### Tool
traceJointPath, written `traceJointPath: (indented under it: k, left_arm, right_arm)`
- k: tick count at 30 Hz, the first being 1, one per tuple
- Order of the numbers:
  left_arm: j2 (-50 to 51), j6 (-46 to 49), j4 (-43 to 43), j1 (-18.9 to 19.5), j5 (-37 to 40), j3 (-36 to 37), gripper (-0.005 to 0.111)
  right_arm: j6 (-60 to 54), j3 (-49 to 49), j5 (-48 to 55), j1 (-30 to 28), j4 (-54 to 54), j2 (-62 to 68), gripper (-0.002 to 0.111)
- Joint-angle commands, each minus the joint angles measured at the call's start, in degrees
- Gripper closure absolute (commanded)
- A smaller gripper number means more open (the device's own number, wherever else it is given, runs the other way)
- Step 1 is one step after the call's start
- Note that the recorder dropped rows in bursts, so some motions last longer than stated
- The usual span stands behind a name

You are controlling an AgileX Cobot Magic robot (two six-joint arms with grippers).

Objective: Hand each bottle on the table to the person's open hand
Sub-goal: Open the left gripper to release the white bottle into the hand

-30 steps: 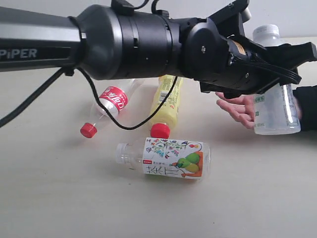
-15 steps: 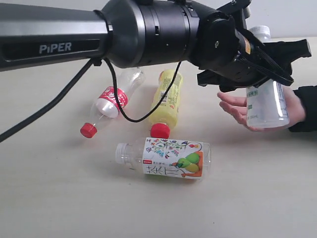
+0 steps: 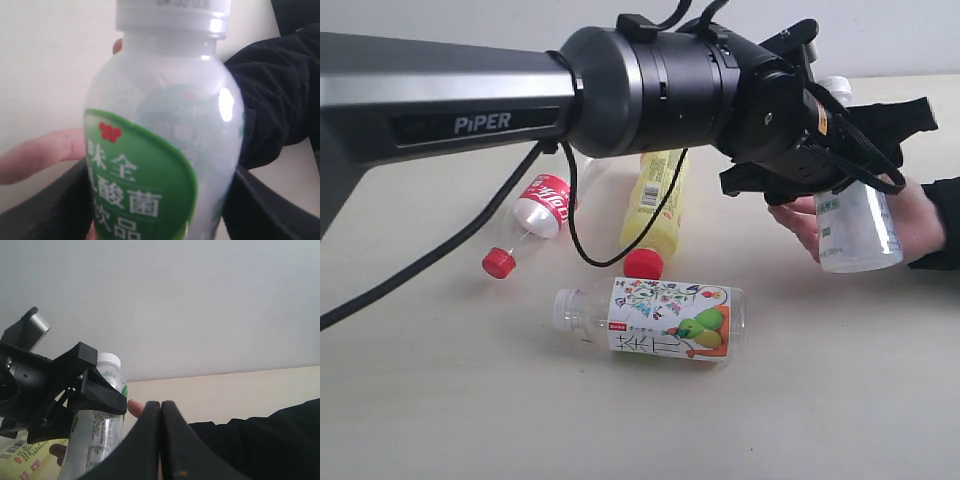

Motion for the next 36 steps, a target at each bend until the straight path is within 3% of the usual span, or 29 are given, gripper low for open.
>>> traceJointPath:
  k: [1, 9, 36]
  left_arm:
    - [1.6, -0.5, 0.9, -0.5, -0.1, -1.9, 0.107]
    - [5.2, -0.9, 0.9, -1.3, 0.3, -6.5, 0.107]
    - [7.0, -1.5, 0.4, -1.4, 4.3, -6.6, 0.107]
  right_arm:
    - [0.0, 0.3, -0.2, -0.3, 0.0, -0.3, 0.108]
    - [0.0, 0.3, -0.2, -0.3, 0.0, -0.3, 0.108]
    - [0.0, 0.3, -0.2, -0.3, 0.0, -0.3, 0.108]
